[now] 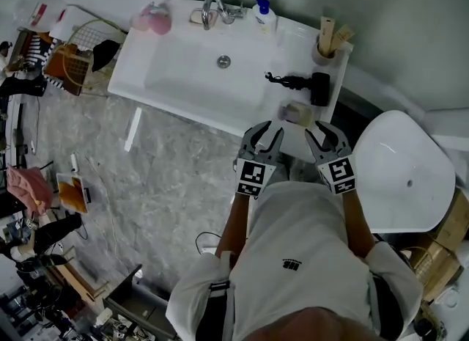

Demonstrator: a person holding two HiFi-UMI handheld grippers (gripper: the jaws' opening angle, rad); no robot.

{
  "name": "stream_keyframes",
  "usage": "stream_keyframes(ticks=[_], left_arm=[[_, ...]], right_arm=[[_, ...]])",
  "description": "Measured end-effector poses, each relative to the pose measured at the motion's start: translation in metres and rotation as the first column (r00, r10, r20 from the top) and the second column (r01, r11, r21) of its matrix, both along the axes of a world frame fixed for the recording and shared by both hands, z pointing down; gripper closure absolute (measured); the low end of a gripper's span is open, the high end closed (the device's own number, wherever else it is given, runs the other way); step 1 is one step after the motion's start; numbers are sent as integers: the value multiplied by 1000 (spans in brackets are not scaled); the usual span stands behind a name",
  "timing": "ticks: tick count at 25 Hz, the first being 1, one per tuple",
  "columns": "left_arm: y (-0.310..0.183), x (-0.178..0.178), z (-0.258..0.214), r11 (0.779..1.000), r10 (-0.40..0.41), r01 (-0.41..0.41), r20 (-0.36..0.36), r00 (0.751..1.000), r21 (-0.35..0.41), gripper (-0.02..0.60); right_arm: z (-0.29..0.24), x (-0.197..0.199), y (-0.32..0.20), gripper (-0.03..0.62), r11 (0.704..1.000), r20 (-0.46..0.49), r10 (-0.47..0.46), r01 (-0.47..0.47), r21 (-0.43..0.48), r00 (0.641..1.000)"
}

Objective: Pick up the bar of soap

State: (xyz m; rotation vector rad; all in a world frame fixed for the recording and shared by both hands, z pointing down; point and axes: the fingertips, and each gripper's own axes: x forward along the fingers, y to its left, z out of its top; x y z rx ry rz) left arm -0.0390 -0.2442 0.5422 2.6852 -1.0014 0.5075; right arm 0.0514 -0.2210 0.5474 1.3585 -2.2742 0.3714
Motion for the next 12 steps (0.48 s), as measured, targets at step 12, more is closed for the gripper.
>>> stream_keyframes(ticks=[12], left_arm=[[-21, 15, 64, 985, -33, 37, 26, 999, -171, 436]], right_arm=[[38, 14, -6, 447, 997, -7, -10, 9, -79, 1000]])
